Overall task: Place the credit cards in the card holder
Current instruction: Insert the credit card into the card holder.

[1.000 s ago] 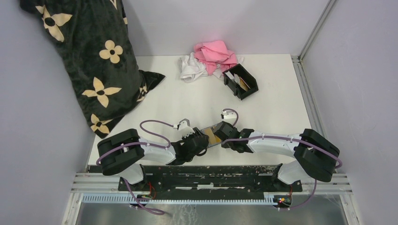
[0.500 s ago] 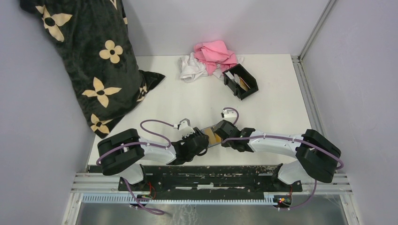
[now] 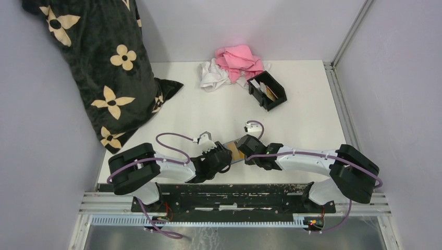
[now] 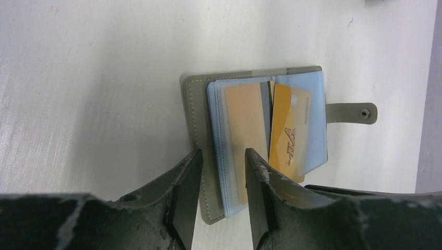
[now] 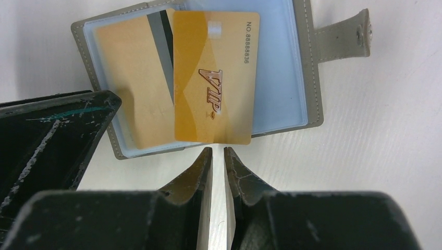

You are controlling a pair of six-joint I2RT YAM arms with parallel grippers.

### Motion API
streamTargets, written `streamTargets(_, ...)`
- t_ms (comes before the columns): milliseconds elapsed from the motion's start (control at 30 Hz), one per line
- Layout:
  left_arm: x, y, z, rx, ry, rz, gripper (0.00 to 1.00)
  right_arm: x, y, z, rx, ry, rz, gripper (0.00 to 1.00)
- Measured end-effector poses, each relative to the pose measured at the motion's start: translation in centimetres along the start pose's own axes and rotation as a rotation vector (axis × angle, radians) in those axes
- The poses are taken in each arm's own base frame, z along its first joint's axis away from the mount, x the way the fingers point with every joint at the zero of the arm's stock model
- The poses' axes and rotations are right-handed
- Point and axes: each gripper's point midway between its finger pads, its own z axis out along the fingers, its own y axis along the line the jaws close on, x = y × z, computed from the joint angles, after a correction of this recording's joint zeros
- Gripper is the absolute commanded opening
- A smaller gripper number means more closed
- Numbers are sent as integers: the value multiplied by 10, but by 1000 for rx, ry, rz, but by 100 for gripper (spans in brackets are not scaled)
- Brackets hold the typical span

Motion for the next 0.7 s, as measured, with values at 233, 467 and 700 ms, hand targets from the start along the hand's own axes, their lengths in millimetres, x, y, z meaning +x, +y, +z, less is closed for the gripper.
streamTargets(233,0,0,0,-1,-1,-1,45,6,-1,4,10,19,-7,19)
streamTargets(467,0,0,0,-1,-1,-1,46,12,-2,8,17,35,-9,19)
streamTargets(700,0,1,1,-2,0,-1,45,13,-3,10,22,34,-11,19)
